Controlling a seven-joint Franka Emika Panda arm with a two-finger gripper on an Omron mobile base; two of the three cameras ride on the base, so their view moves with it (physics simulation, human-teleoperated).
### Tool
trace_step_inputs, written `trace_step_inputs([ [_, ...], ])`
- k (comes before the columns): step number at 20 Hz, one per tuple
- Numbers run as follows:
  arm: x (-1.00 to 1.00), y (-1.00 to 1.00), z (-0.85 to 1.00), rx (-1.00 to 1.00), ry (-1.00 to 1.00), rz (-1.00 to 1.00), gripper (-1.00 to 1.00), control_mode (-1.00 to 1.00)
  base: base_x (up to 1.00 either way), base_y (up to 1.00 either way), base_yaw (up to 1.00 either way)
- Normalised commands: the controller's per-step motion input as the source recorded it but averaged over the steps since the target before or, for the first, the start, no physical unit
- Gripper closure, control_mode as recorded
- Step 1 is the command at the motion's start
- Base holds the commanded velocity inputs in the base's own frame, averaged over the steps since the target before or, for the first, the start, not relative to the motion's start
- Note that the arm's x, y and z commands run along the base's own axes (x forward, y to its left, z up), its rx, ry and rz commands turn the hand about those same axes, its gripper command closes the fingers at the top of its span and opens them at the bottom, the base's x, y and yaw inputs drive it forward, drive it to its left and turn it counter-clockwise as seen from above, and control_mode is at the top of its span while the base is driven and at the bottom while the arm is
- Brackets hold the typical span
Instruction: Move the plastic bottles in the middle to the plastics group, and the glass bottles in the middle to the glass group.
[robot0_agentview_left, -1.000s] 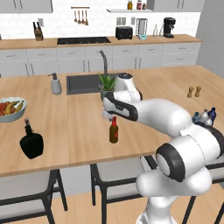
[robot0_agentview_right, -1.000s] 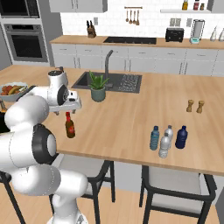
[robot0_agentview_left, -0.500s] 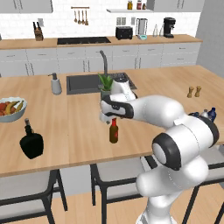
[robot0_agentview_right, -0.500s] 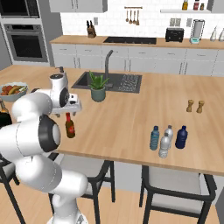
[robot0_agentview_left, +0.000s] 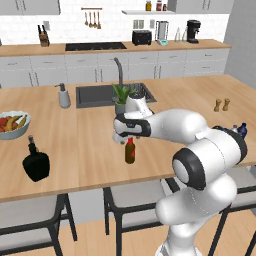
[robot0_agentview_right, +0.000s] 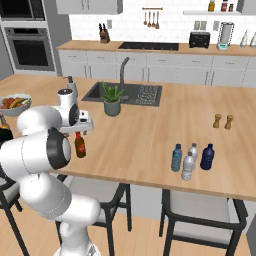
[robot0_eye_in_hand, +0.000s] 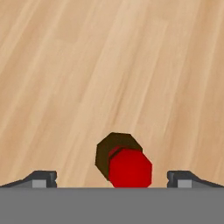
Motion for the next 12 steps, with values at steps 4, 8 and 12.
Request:
trace_step_inputs([
  [4, 0.00, -0.03, 0.00, 0.00, -0.06, 0.00, -1.00, -1.00, 0.00, 0.00, 0.00],
  [8, 0.02, 0.00, 0.00, 0.00, -0.14, 0.00, -1.00, -1.00, 0.00, 0.00, 0.00],
  [12, 0.00, -0.01, 0.00, 0.00, -0.11, 0.00, -1.00, -1.00, 0.00, 0.00, 0.00],
])
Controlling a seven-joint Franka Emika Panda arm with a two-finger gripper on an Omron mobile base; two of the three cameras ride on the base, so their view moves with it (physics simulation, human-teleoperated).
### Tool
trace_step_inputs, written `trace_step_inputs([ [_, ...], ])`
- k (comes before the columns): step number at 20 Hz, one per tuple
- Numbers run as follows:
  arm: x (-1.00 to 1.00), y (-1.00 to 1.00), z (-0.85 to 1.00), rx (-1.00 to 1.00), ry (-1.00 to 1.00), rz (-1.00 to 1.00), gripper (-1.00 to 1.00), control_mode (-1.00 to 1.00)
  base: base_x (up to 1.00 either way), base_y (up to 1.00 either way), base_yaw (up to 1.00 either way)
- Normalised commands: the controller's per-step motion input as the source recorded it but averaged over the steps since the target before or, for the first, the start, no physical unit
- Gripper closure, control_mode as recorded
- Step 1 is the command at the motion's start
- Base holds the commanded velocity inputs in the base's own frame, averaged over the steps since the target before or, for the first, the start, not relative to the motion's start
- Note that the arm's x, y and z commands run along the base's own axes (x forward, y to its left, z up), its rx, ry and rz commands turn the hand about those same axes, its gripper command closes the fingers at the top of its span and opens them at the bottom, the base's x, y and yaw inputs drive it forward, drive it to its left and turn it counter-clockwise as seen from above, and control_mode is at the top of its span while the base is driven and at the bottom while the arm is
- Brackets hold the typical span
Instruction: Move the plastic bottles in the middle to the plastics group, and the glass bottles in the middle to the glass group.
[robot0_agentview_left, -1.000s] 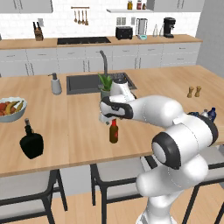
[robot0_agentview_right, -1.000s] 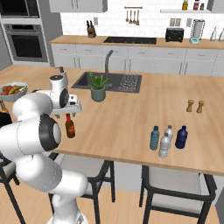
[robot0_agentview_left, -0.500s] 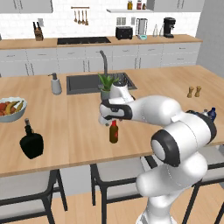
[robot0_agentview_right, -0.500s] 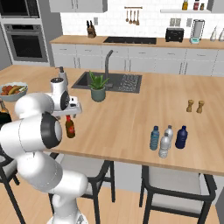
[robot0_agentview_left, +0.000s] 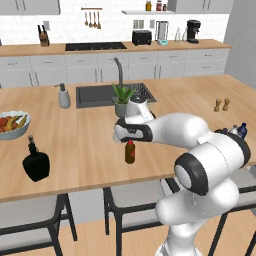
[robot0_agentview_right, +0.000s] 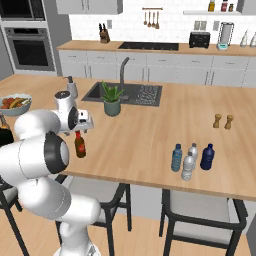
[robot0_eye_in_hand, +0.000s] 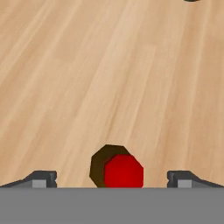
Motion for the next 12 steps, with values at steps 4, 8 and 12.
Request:
trace_step_inputs([
  [4, 0.00, -0.02, 0.00, 0.00, -0.03, 0.00, -1.00, -1.00, 0.00, 0.00, 0.00],
  [8, 0.00, -0.02, 0.00, 0.00, -0.01, 0.00, -1.00, -1.00, 0.00, 0.00, 0.00],
  [12, 0.00, -0.04, 0.00, 0.00, -0.07, 0.00, -1.00, -1.00, 0.00, 0.00, 0.00],
])
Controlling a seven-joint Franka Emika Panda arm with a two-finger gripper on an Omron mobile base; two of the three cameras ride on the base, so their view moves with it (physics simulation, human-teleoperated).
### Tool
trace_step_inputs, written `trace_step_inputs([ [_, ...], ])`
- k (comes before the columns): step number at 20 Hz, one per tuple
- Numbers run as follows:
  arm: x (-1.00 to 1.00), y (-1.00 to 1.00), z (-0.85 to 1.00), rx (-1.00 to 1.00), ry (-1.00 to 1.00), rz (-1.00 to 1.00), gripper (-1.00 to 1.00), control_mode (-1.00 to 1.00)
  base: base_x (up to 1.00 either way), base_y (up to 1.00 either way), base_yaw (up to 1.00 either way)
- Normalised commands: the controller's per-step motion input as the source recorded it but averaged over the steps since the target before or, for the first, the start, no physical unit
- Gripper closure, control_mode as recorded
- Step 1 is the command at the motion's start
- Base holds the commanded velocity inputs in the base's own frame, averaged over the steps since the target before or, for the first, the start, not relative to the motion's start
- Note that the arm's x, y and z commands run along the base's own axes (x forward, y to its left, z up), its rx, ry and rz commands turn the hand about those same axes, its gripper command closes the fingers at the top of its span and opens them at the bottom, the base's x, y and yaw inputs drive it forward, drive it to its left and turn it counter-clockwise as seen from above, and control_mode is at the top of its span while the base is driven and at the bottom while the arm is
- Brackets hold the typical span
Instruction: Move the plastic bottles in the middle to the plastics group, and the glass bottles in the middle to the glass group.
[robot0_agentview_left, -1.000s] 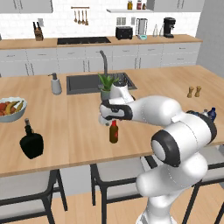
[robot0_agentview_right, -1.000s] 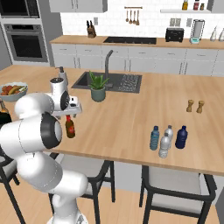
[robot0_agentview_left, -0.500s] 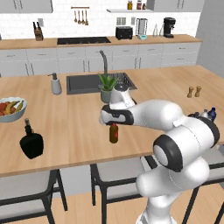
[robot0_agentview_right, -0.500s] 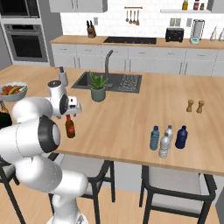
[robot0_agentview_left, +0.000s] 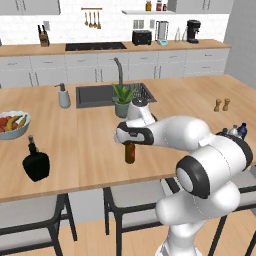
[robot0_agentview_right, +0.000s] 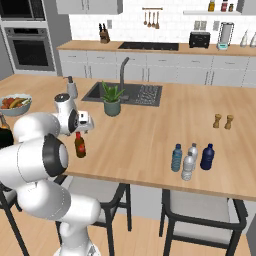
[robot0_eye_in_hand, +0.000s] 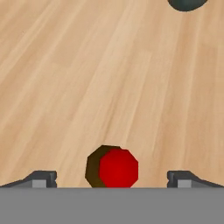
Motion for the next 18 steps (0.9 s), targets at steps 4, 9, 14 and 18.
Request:
trace_step_inputs([
  [4, 0.03, 0.00, 0.00, 0.00, -0.07, 0.00, -1.00, -1.00, 0.00, 0.00, 0.00],
  [9, 0.06, -0.01, 0.00, 0.00, -0.01, 0.00, -1.00, -1.00, 0.00, 0.00, 0.00],
  [14, 0.13, 0.00, 0.00, 0.00, 0.00, 0.00, -1.00, -1.00, 0.00, 0.00, 0.00],
  [18, 0.08, 0.00, 0.00, 0.00, -0.01, 0.00, -1.00, -1.00, 0.00, 0.00, 0.00],
])
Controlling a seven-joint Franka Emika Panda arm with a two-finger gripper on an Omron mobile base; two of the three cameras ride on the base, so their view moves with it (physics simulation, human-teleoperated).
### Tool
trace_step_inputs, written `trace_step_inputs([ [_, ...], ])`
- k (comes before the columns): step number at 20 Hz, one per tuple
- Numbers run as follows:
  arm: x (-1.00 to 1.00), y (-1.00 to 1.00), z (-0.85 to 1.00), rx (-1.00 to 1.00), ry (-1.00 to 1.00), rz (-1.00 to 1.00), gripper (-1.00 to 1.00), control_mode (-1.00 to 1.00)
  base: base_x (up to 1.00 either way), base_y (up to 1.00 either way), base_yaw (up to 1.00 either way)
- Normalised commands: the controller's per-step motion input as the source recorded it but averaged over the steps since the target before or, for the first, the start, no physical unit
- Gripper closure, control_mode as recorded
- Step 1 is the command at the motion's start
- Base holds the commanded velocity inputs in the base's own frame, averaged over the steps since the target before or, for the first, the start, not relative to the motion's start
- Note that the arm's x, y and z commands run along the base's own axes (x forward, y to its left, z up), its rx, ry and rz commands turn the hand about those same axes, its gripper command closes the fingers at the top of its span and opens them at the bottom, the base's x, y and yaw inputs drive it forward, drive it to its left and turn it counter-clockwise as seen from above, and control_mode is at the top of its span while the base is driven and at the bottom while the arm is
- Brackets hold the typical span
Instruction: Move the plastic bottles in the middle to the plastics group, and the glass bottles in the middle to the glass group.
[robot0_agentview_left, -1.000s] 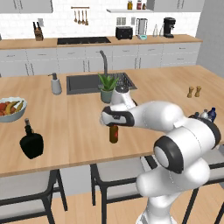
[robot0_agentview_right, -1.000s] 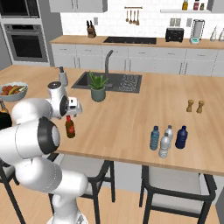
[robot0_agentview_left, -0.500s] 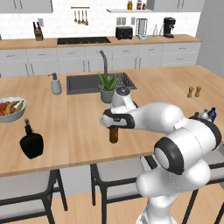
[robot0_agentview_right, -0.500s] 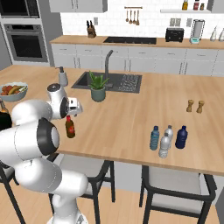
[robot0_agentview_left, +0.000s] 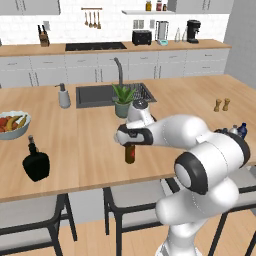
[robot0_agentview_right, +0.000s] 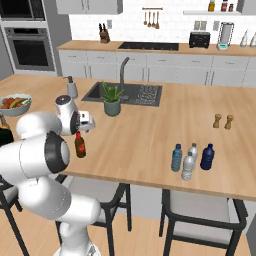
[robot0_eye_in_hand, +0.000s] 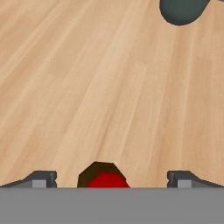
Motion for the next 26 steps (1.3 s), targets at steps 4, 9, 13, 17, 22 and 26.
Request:
trace_step_inputs([
  [4, 0.07, 0.00, -0.04, 0.00, 0.00, 0.00, 1.00, -1.00, 0.00, 0.00, 0.00],
  [9, 0.02, 0.00, -0.01, 0.00, -0.01, 0.00, 1.00, -1.00, 0.00, 0.00, 0.00],
  [13, -0.01, 0.00, 0.00, 0.03, 0.00, 0.00, 1.00, -1.00, 0.00, 0.00, 0.00],
  [17, -0.25, 0.06, 0.38, 0.27, 0.00, 0.00, 1.00, -1.00, 0.00, 0.00, 0.00],
  [22, -0.55, 0.50, 0.39, 0.18, 0.00, 0.00, 1.00, -1.00, 0.00, 0.00, 0.00],
  [26, -0.53, 0.75, 0.20, 0.01, 0.00, 0.00, 1.00, -1.00, 0.00, 0.00, 0.00],
])
